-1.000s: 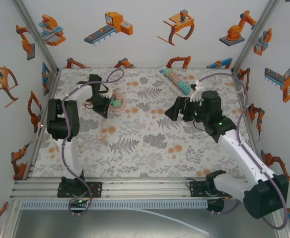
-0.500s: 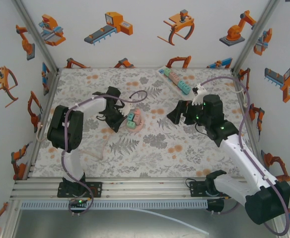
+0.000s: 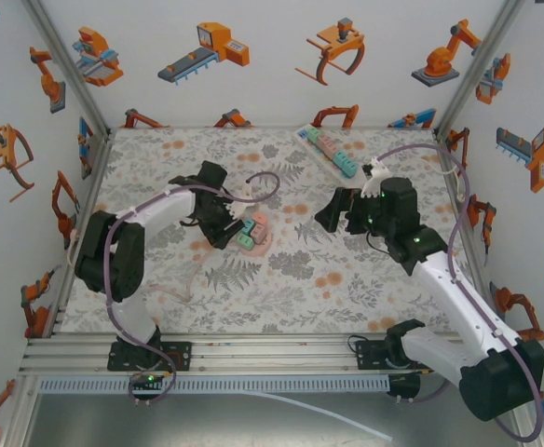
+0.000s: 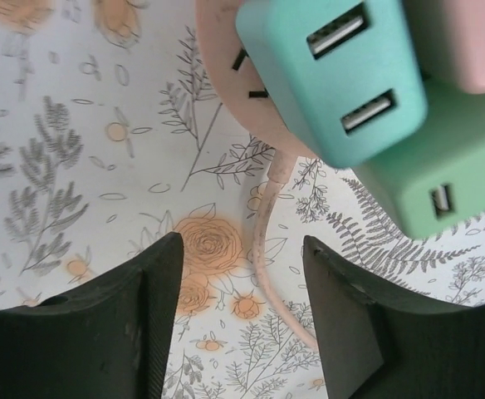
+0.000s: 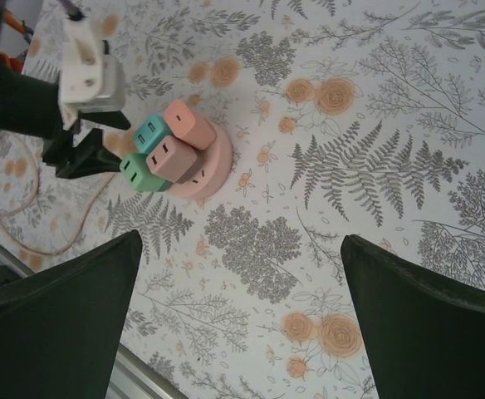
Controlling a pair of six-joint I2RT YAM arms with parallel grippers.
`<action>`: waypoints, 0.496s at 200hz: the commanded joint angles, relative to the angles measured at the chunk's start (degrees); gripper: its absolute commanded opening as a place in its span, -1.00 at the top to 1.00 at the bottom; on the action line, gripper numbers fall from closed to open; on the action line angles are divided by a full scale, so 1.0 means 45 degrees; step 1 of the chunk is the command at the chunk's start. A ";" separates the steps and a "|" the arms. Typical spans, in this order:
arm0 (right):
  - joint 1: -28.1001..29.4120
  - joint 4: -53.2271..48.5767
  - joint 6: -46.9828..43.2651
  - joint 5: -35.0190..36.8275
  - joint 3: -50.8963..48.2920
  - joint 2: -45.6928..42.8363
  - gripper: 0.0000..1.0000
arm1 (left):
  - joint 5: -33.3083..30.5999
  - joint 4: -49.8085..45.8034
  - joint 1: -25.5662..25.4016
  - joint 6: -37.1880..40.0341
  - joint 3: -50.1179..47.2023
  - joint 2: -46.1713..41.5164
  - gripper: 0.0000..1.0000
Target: Pull the plug off the socket
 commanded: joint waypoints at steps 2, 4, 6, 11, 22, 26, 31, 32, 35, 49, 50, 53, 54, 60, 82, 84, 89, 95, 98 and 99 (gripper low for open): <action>0.0115 -0.0050 0.0349 0.0625 0.0762 0.0380 -0.86 | 0.0635 0.0788 -0.0104 -0.1060 -0.0415 -0.1592 -0.22; 0.0125 -0.0054 0.0349 0.0634 0.0801 0.0419 -0.86 | 0.0655 0.0877 -0.0089 -0.1155 -0.0458 -0.1718 -0.22; 0.0114 -0.0070 0.0364 0.0636 0.0850 0.0492 -0.85 | 0.0674 0.0943 -0.0085 -0.1281 -0.0517 -0.1857 -0.23; 0.0128 -0.0131 0.0383 0.0637 0.1000 0.0671 -0.84 | 0.0714 0.1106 -0.0080 -0.1598 -0.0639 -0.2195 -0.25; 0.0248 -0.0437 0.0282 0.0647 0.1454 0.1168 -0.83 | 0.0749 0.1587 -0.0063 -0.2531 -0.1023 -0.3011 -0.26; 0.0322 -0.0553 0.0167 0.0683 0.1662 0.1390 -0.82 | 0.0723 0.1839 -0.0055 -0.2949 -0.1183 -0.3317 -0.26; 0.0473 -0.0773 -0.0032 0.0789 0.1907 0.1679 -0.81 | 0.0633 0.2207 -0.0031 -0.3560 -0.1417 -0.3706 -0.26; 0.0506 -0.0818 -0.0086 0.0820 0.1979 0.1739 -0.81 | 0.0618 0.2280 -0.0018 -0.3692 -0.1482 -0.3775 -0.26; 0.0635 -0.0955 -0.0247 0.0916 0.2181 0.1916 -0.81 | 0.0558 0.2514 0.0010 -0.4097 -0.1645 -0.3989 -0.26; 0.1183 -0.1527 -0.0934 0.1377 0.3025 0.2826 -0.80 | 0.0033 0.3570 0.0188 -0.6200 -0.2307 -0.4946 -0.39; 0.1213 -0.1566 -0.0976 0.1408 0.3085 0.2898 -0.80 | -0.0024 0.3606 0.0179 -0.6359 -0.2347 -0.4991 -0.40; 0.1322 -0.1690 -0.1106 0.1461 0.3279 0.3121 -0.80 | -0.0198 0.3764 0.0230 -0.6887 -0.2444 -0.5174 -0.43; 0.1360 -0.1726 -0.1150 0.1469 0.3349 0.3182 -0.80 | -0.0276 0.3820 0.0239 -0.7064 -0.2474 -0.5231 -0.44; 0.1556 -0.1928 -0.1421 0.1541 0.3722 0.3607 -0.79 | -0.0566 0.4033 0.0282 -0.8073 -0.2640 -0.5566 -0.45; 0.2472 -0.2475 -0.2503 0.2027 0.5008 0.5175 -0.78 | -0.1572 0.4464 0.0269 -1.2313 -0.3256 -0.6549 -0.69; 0.2546 -0.2506 -0.2600 0.2064 0.5110 0.5319 -0.78 | -0.1596 0.4462 0.0268 -1.2669 -0.3311 -0.6620 -0.70; 0.2736 -0.2556 -0.2830 0.2137 0.5377 0.5672 -0.77 | -0.1645 0.4431 0.0276 -1.3506 -0.3436 -0.6752 -0.72; 0.2947 -0.2624 -0.3058 0.2178 0.5682 0.6106 -0.76 | -0.1789 0.4267 0.0256 -1.4457 -0.3581 -0.6849 -0.73; 0.3042 -0.2662 -0.3168 0.2177 0.5845 0.6327 -0.76 | -0.1898 0.4134 0.0254 -1.4904 -0.3610 -0.6888 -0.73; 0.3080 -0.2671 -0.3187 0.2179 0.5892 0.6397 -0.76 | -0.1947 0.4093 0.0251 -1.5047 -0.3632 -0.6909 -0.73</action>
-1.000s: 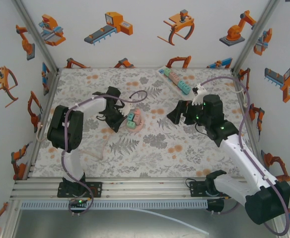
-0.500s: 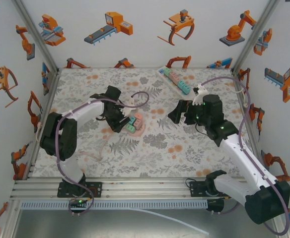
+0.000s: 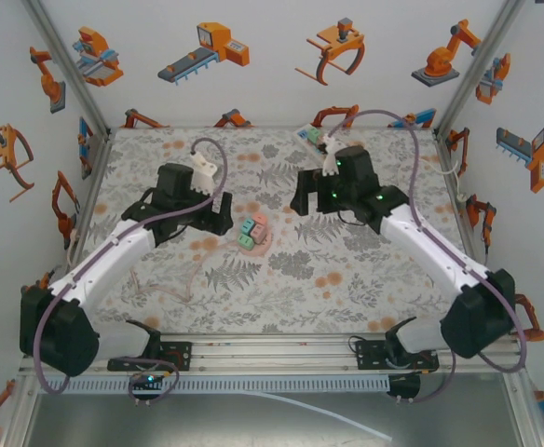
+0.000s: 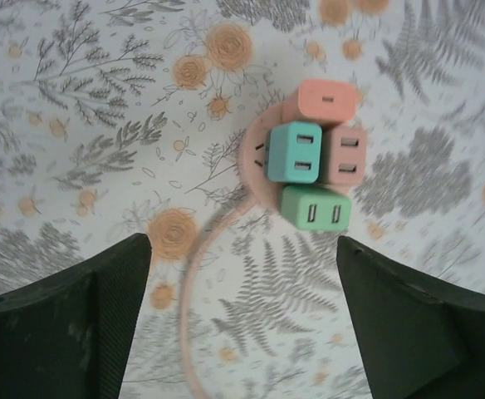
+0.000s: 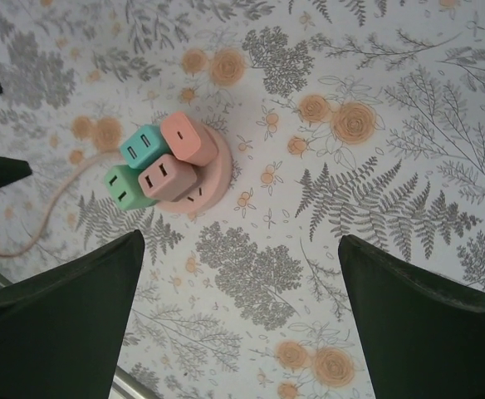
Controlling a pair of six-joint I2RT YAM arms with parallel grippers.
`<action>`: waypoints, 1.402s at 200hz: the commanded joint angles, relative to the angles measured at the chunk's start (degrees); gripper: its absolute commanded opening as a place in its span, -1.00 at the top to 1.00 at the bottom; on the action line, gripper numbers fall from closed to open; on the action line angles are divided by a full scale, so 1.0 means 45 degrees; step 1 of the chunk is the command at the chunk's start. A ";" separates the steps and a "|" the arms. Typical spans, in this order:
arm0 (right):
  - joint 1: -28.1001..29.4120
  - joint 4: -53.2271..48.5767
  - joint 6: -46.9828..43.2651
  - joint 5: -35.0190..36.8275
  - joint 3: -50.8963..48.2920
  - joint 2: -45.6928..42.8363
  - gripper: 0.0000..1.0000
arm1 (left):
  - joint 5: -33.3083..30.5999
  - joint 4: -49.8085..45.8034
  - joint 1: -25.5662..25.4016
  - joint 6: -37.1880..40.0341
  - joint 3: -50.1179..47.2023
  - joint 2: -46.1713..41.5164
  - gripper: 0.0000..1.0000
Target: Pull the plug off the socket
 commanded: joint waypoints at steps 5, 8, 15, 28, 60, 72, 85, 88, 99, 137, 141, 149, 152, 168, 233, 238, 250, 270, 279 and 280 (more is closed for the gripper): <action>0.0839 -0.0942 -0.1659 0.0542 0.1408 0.1603 -0.75 | -0.1215 0.0069 0.0005 -0.6354 -0.0599 -0.0540 -0.73; 0.0908 -0.0963 -0.1741 0.0493 0.1564 0.1810 -0.75 | -0.1352 -0.0060 0.0005 -0.6719 -0.0650 -0.0551 -0.73; 0.1059 -0.1027 -0.1870 0.0408 0.1904 0.2299 -0.74 | -0.1542 -0.0364 0.0005 -0.7638 -0.0750 -0.0551 -0.73; 0.1313 -0.1229 -0.2095 0.0185 0.2542 0.3175 -0.70 | -0.1258 -0.0356 -0.0014 -0.8819 -0.1039 -0.0471 -0.73; 0.1898 -0.2056 -0.2041 0.0406 0.3804 0.4825 -0.61 | -0.0816 0.0014 -0.0315 -1.0139 -0.1370 -0.0017 -0.73; 0.2225 -0.2064 -0.0595 0.1786 0.3905 0.5123 -0.59 | -0.1199 -0.0057 -0.0390 -1.0043 -0.1372 0.0062 -0.73; 0.2600 -0.1569 0.1181 0.3080 0.3507 0.5140 -0.60 | -0.1731 -0.0267 -0.0434 -0.9757 -0.1357 0.0095 -0.73; 0.2720 -0.1376 0.1646 0.3510 0.3362 0.5138 -0.62 | -0.1883 -0.0314 -0.0428 -0.9708 -0.1353 0.0112 -0.73; 0.3174 -0.0946 0.3139 0.4898 0.2965 0.5132 -0.64 | -0.2369 -0.0554 -0.0422 -0.9435 -0.1295 0.0095 -0.73; 0.4019 -0.1443 0.5873 0.6215 0.3596 0.6036 -0.64 | -0.3500 -0.1118 -0.0405 -0.8554 -0.1194 -0.0141 -0.73; 0.4084 -0.1537 0.5968 0.6336 0.3730 0.6159 -0.65 | -0.3537 -0.1142 -0.0405 -0.8471 -0.1196 -0.0156 -0.73; 0.4162 -0.1749 0.6104 0.6651 0.3936 0.6365 -0.65 | -0.3572 -0.1242 -0.0390 -0.8346 -0.1178 -0.0173 -0.73; 0.4170 -0.1841 0.6177 0.6806 0.3995 0.6426 -0.64 | -0.3581 -0.1286 -0.0403 -0.8311 -0.1160 -0.0171 -0.73; 0.4173 -0.2064 0.6514 0.7445 0.4050 0.6505 -0.51 | -0.3616 -0.1530 -0.0401 -0.8144 -0.1099 -0.0219 -0.74; 0.4438 -0.1855 0.6982 0.7323 0.3571 0.6395 -0.28 | -0.3165 0.0163 -0.0405 -0.8143 -0.2276 -0.1213 -0.74; 0.4439 -0.1854 0.7031 0.7266 0.3571 0.6433 -0.30 | -0.3107 0.0216 -0.0395 -0.8105 -0.2274 -0.1193 -0.75; 0.4458 -0.1890 0.7163 0.7065 0.3655 0.6538 -0.35 | -0.2965 0.0268 -0.0403 -0.8021 -0.2260 -0.1087 -0.75; 0.4553 -0.2145 0.7664 0.7155 0.3908 0.6763 -0.40 | -0.2859 0.0156 -0.0394 -0.7906 -0.2197 -0.0895 -0.76; 0.4575 -0.2467 0.8197 0.7403 0.4059 0.6884 -0.40 | -0.2873 0.0164 -0.0405 -0.7941 -0.2229 -0.0884 -0.76; 0.4575 -0.2522 0.8265 0.7425 0.4078 0.6900 -0.40 | -0.2876 0.0167 -0.0405 -0.7943 -0.2240 -0.0875 -0.76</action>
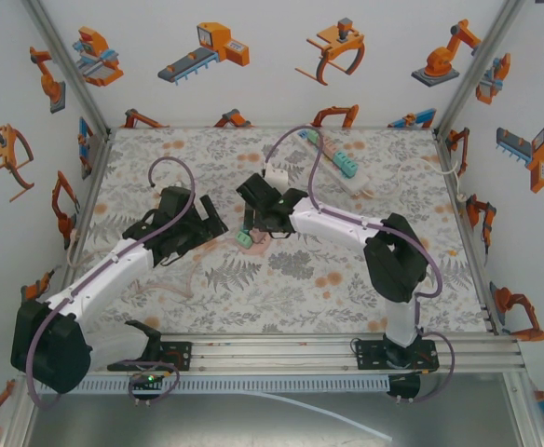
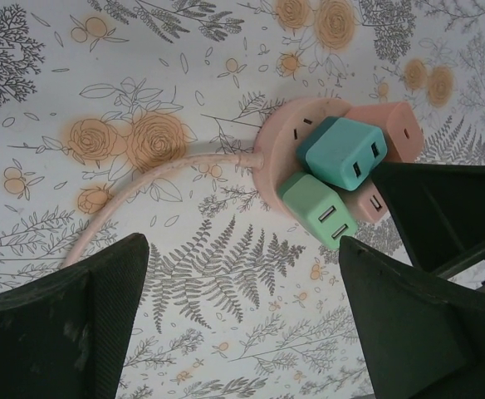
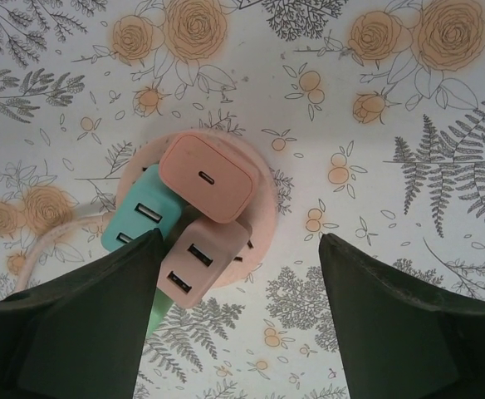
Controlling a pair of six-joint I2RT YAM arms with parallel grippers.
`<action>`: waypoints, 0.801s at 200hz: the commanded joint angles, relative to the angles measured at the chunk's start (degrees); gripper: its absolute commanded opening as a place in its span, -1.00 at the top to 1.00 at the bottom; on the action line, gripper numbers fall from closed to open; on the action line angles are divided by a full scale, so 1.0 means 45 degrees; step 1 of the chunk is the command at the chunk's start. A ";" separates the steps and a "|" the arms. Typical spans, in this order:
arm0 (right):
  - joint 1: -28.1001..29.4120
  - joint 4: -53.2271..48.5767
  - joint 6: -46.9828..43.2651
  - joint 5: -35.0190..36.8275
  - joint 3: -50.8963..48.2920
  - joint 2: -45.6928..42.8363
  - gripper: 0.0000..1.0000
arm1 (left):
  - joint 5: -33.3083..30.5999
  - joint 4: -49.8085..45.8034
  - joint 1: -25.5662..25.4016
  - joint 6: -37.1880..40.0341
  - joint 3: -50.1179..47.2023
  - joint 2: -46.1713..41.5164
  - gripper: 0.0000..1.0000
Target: Pull the plug off the socket
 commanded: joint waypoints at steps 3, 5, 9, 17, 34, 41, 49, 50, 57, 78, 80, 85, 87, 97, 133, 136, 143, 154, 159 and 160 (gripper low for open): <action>0.0150 -0.0833 0.1404 0.0618 0.0404 0.0519 -0.39 | 0.0220 0.0272 -0.0012 0.0297 -0.0064 0.0069 -0.76; 0.0154 -0.0912 0.1499 0.0662 0.0432 0.0540 -0.37 | 0.0220 0.0279 -0.0019 0.0297 -0.0080 0.0063 -0.76; 0.0155 -0.1009 0.1633 0.0708 0.0471 0.0608 -0.34 | 0.0220 0.0304 -0.0024 0.0281 -0.0084 0.0050 -0.76; 0.0192 -0.1209 0.1882 0.0853 0.0537 0.0690 -0.24 | 0.0220 0.0374 -0.0024 0.0224 -0.0150 0.0032 -0.76; 0.0214 -0.1256 0.1949 0.0800 0.0575 0.0833 0.02 | 0.0240 0.0441 -0.0038 0.0179 -0.0177 0.0029 -0.77; 0.0214 -0.1295 0.2001 0.0828 0.0584 0.0873 0.03 | 0.0240 0.0453 -0.0036 0.0182 -0.0167 0.0049 -0.77; 0.0232 -0.1316 0.2065 0.0880 0.0594 0.0869 0.03 | 0.0225 0.0505 -0.0036 0.0165 -0.0175 0.0077 -0.77; 0.0233 -0.1316 0.2069 0.0886 0.0596 0.0865 0.03 | 0.0223 0.0501 -0.0038 0.0163 -0.0179 0.0072 -0.77; 0.0224 -0.1316 0.2082 0.0928 0.0595 0.0879 0.03 | 0.0203 0.0520 -0.0030 0.0146 -0.0182 0.0106 -0.77; 0.0250 -0.1394 0.2226 0.0971 0.0646 0.0896 0.00 | 0.0085 0.0641 -0.0041 0.0045 -0.0182 0.0316 -0.77; 0.0252 -0.1409 0.2247 0.0970 0.0653 0.0888 -0.02 | 0.0084 0.0645 -0.0041 0.0034 -0.0182 0.0330 -0.77; 0.0253 -0.1442 0.2284 0.0970 0.0665 0.0917 -0.03 | 0.0050 0.0686 -0.0038 0.0007 -0.0173 0.0419 -0.77; 0.0253 -0.1450 0.2325 0.0975 0.0663 0.0908 -0.03 | 0.0031 0.0715 -0.0040 -0.0005 -0.0160 0.0458 -0.77; 0.0272 -0.1489 0.2398 0.0993 0.0711 0.0955 -0.02 | -0.0058 0.0859 -0.0041 -0.0030 -0.0134 0.0737 -0.77; 0.0310 -0.1477 0.2523 0.1029 0.0866 0.0994 0.18 | -0.0551 0.0550 -0.0019 -0.0161 0.1002 0.2525 -0.77; 0.0307 -0.1505 0.2536 0.1043 0.0902 0.0984 0.18 | -0.0499 0.0581 -0.0021 -0.0129 0.1074 0.2677 -0.77; 0.0312 -0.1562 0.2572 0.1067 0.0990 0.0993 0.19 | -0.0331 0.0805 -0.0041 -0.0066 0.1181 0.2990 -0.77; 0.0301 -0.1626 0.2591 0.1106 0.1115 0.0996 0.22 | -0.0134 0.1426 -0.0041 -0.0072 0.1105 0.3348 -0.76; 0.0311 -0.1646 0.2602 0.1125 0.1150 0.0977 0.25 | -0.0067 0.1752 -0.0036 -0.0103 0.1000 0.3464 -0.76; 0.0311 -0.1647 0.2601 0.1125 0.1157 0.0977 0.25 | -0.0050 0.1827 -0.0038 -0.0108 0.0966 0.3485 -0.76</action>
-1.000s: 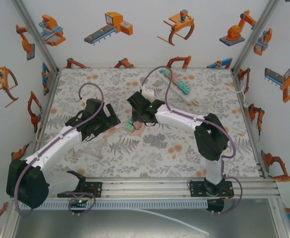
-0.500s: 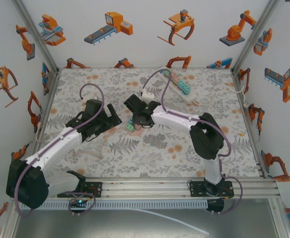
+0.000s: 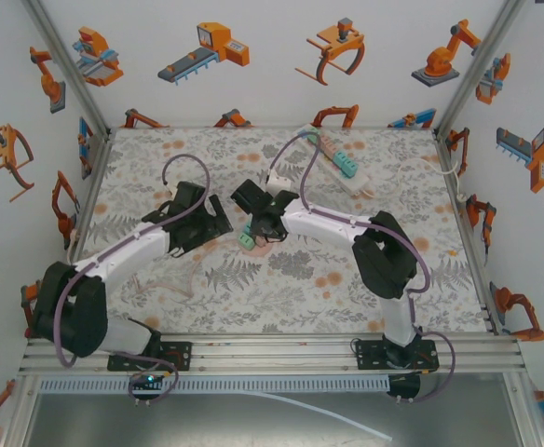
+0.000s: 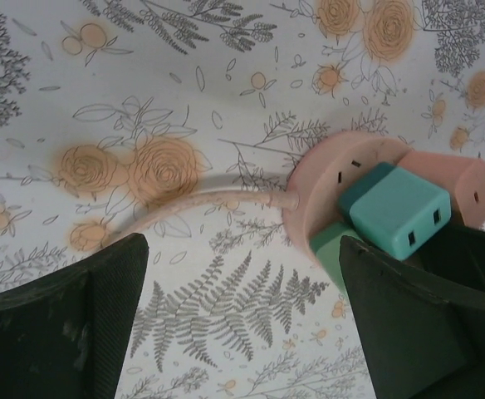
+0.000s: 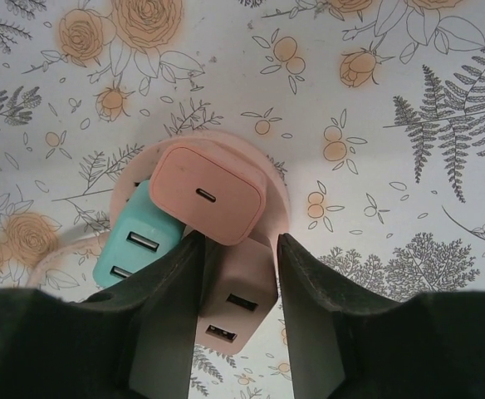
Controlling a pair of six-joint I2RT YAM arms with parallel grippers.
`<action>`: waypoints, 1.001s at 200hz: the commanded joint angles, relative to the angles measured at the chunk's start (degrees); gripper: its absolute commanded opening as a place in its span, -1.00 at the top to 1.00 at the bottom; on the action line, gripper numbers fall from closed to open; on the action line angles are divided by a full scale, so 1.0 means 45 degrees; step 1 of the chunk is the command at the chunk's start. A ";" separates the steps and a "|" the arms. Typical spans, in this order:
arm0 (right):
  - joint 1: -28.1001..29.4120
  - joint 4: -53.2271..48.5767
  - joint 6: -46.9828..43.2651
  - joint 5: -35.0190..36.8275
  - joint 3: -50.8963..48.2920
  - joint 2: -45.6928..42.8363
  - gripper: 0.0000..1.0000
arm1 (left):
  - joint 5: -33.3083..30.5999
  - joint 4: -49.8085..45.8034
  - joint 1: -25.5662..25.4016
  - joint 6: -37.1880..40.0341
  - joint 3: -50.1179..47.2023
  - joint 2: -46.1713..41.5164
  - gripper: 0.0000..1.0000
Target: Pull the plug off the socket
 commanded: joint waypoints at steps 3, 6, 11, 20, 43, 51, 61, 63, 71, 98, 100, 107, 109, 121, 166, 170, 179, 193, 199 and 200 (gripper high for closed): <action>0.0098 -0.0516 0.0343 0.0558 0.0614 0.0146 0.32 | 0.0214 0.1268 -0.0041 -0.0125 0.0131 0.0554 -0.75; 0.0093 -0.0508 0.0332 0.0550 0.0634 0.0155 0.34 | 0.0274 0.1463 -0.0041 -0.0159 0.0052 0.0631 -0.75; 0.0098 -0.0528 0.0331 0.0576 0.0657 0.0138 0.36 | 0.0387 0.1789 -0.0041 -0.0200 -0.0056 0.0743 -0.74; 0.0095 -0.0560 0.0344 0.0577 0.0698 0.0107 0.38 | 0.0744 0.2306 -0.0041 -0.0193 -0.0182 0.0978 -0.72; 0.0098 -0.0733 -0.0094 0.0831 0.0966 0.0107 0.43 | 0.1834 0.3031 -0.0030 -0.0206 -0.0235 0.1613 -0.62; 0.0098 -0.0712 -0.0521 0.0967 0.1060 0.0127 0.48 | 0.1979 0.3171 -0.0040 -0.0276 -0.0322 0.1670 -0.61; 0.0079 -0.0727 -0.1208 0.1114 0.1240 0.0202 0.51 | 0.1899 0.3334 -0.0041 -0.0378 -0.0513 0.1581 -0.61; 0.0064 -0.0738 -0.1343 0.1146 0.1273 0.0221 0.51 | 0.1868 0.3353 -0.0041 -0.0385 -0.0562 0.1542 -0.61; 0.0025 -0.0853 -0.1724 0.1273 0.1413 0.0302 0.56 | 0.1735 0.3377 -0.0041 -0.0377 -0.0723 0.1375 -0.61; -0.0231 -0.0937 -0.2704 0.0709 0.1851 0.0370 0.60 | 0.1050 0.2697 -0.0041 -0.0113 -0.0831 0.0885 -0.63; -0.0243 -0.0937 -0.2752 0.0644 0.1880 0.0361 0.61 | 0.0982 0.2617 -0.0041 -0.0074 -0.0832 0.0870 -0.63; -0.0280 -0.0976 -0.2845 0.0547 0.1944 0.0296 0.60 | 0.0815 0.2447 -0.0041 0.0007 -0.0809 0.0766 -0.64; -0.0275 -0.0985 -0.2890 0.0531 0.1961 0.0279 0.61 | 0.0782 0.2384 -0.0041 0.0029 -0.0812 0.0742 -0.64; -0.0274 -0.1000 -0.3051 0.0499 0.1987 0.0107 0.60 | 0.0604 0.2154 -0.0041 0.0172 -0.0808 0.0579 -0.65; -0.0332 -0.0928 -0.3200 0.0182 0.1904 -0.0945 0.60 | 0.0246 0.1697 -0.0041 0.0581 -0.0654 -0.0460 -0.67; -0.0344 -0.0877 -0.3241 0.0153 0.1857 -0.1049 0.61 | 0.0220 0.1634 -0.0041 0.0632 -0.0597 -0.0555 -0.67; -0.0348 -0.0787 -0.3306 0.0110 0.1781 -0.1286 0.62 | 0.0185 0.1408 -0.0041 0.0742 -0.0445 -0.0775 -0.67; -0.0369 -0.0677 -0.3343 0.0118 0.1644 -0.1712 0.62 | 0.0273 0.1134 -0.0043 0.0951 -0.0236 -0.1138 -0.68; -0.0368 -0.0631 -0.3359 0.0138 0.1562 -0.1906 0.62 | 0.0380 0.1098 -0.0041 0.1045 -0.0175 -0.1310 -0.69; -0.0369 -0.0617 -0.3360 0.0143 0.1550 -0.1939 0.63 | 0.0400 0.1112 -0.0031 0.1062 -0.0172 -0.1336 -0.69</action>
